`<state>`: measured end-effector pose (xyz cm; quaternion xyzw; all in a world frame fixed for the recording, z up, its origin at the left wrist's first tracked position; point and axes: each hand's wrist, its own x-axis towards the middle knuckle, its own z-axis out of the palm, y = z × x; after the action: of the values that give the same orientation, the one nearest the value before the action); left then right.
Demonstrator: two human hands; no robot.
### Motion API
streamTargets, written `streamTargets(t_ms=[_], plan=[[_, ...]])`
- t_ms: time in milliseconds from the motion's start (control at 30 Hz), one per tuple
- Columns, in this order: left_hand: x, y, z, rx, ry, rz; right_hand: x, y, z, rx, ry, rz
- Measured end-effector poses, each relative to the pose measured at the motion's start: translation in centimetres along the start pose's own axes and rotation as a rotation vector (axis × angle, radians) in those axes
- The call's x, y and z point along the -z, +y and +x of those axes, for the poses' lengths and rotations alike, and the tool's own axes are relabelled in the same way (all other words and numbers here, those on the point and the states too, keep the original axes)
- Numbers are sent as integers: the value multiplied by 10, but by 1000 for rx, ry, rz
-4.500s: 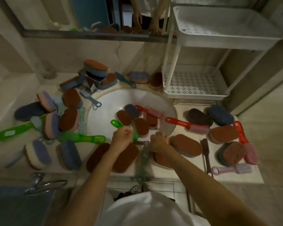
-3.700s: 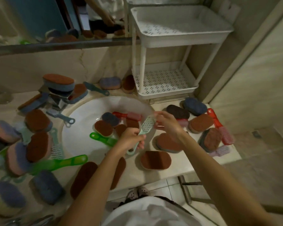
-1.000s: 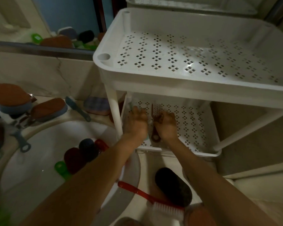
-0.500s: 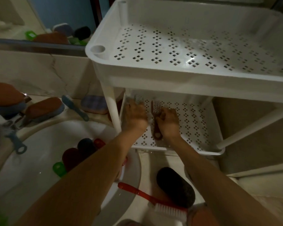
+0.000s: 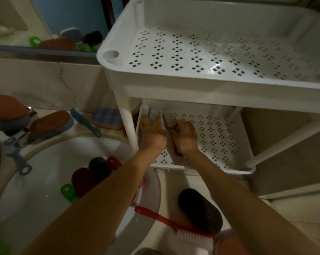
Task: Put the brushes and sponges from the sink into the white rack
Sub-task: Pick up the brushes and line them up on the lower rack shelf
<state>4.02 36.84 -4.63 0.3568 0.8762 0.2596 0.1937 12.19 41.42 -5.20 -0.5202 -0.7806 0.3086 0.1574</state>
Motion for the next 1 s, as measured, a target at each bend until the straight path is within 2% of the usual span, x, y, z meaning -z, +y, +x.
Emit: streamTargets(t_ms=[233, 367, 500, 600, 733, 1000], plan=[[8, 4, -3, 18, -27, -76, -3, -18, 11, -72, -59, -15], [3, 3, -3, 21, 28, -176, -4, -24, 15, -79, -45, 47], [-3, -5, 3, 108, 108, -331, -7, -24, 14, -39, -52, 51], [-7, -8, 7, 128, 40, -437, -5, -24, 13, -31, -56, 28], [-4, -10, 8, 153, 13, -416, 1, -23, 11, -16, -78, 13], [12, 2, -2, 103, -118, -219, 0, -16, 10, 15, -73, -30]])
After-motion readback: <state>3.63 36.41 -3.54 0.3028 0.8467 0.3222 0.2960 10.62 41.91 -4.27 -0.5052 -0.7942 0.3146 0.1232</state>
